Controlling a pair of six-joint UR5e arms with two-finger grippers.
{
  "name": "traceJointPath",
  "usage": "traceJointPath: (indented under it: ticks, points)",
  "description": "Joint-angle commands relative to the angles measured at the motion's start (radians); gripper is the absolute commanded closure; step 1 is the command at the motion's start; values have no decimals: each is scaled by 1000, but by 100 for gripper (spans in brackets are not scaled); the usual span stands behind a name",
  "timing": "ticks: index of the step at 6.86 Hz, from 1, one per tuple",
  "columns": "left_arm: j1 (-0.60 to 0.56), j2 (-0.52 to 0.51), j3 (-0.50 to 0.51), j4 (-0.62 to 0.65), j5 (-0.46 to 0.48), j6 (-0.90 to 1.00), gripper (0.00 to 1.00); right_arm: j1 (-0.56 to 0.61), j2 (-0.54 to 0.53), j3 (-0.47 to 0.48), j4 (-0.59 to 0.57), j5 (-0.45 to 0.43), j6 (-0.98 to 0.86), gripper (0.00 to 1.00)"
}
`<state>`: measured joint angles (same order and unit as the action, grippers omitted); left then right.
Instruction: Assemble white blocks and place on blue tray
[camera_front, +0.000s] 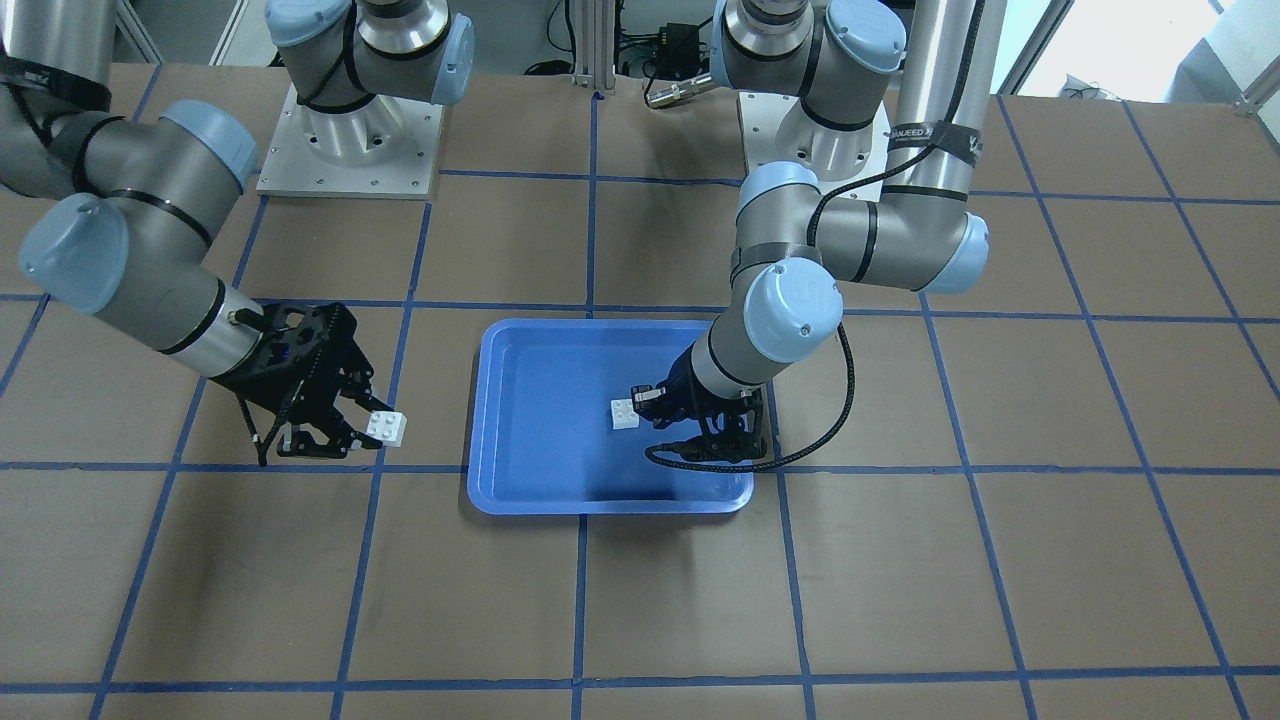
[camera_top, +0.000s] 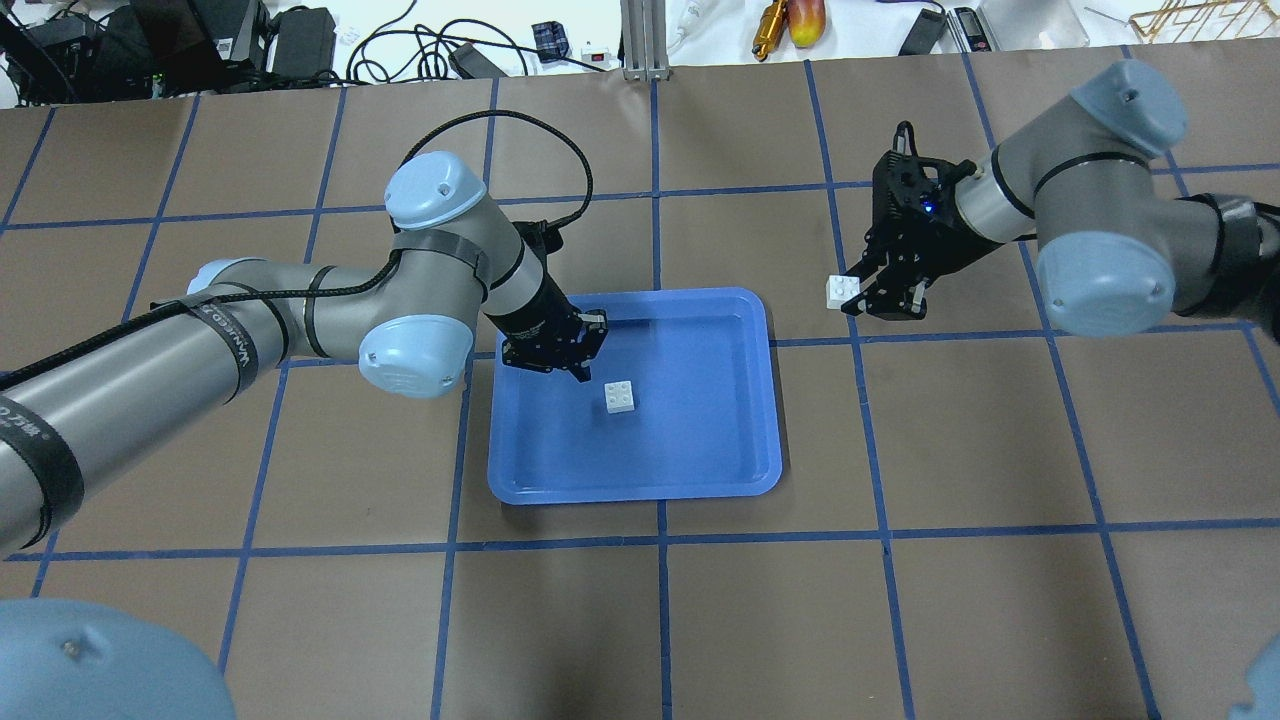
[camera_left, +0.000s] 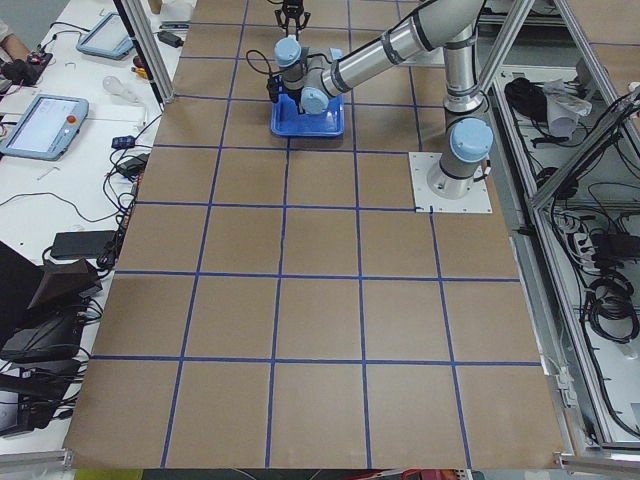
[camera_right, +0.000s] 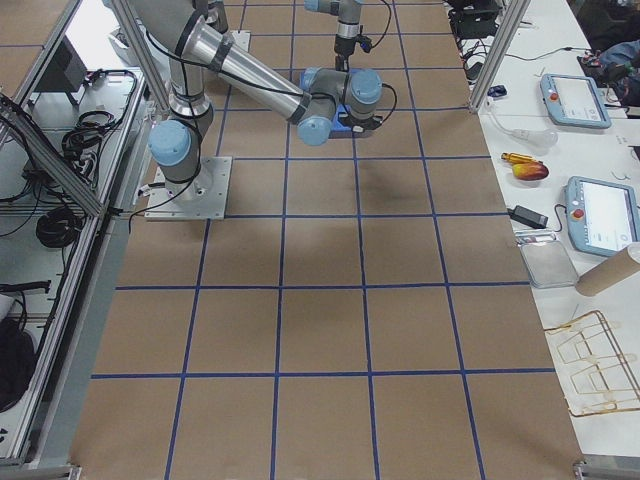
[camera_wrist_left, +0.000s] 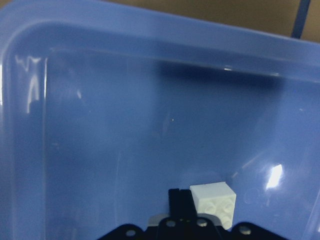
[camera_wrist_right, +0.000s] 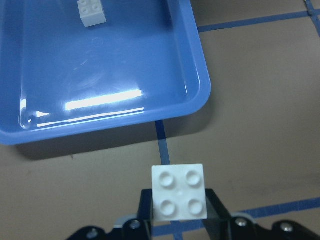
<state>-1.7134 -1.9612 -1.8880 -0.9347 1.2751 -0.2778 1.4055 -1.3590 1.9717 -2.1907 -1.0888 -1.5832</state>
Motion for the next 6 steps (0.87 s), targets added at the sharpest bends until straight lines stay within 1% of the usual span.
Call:
traceJointPath:
  ticks: [1, 2, 4, 5, 6]
  points:
    - [3, 1, -8, 1, -28, 0, 100, 84, -23, 88, -98, 35, 87, 100]
    - [8, -1, -13, 5, -28, 2, 100, 130, -20, 88, -99, 37, 98, 100]
    - [9, 1, -23, 13, -26, 20, 100, 193, 7, 90, -196, 33, 126, 100]
    - [9, 1, -26, 11, -22, 66, 100, 226, 52, 93, -266, 30, 133, 100]
    - [5, 4, -31, 14, -23, 69, 100, 249, 108, 95, -340, 30, 211, 100]
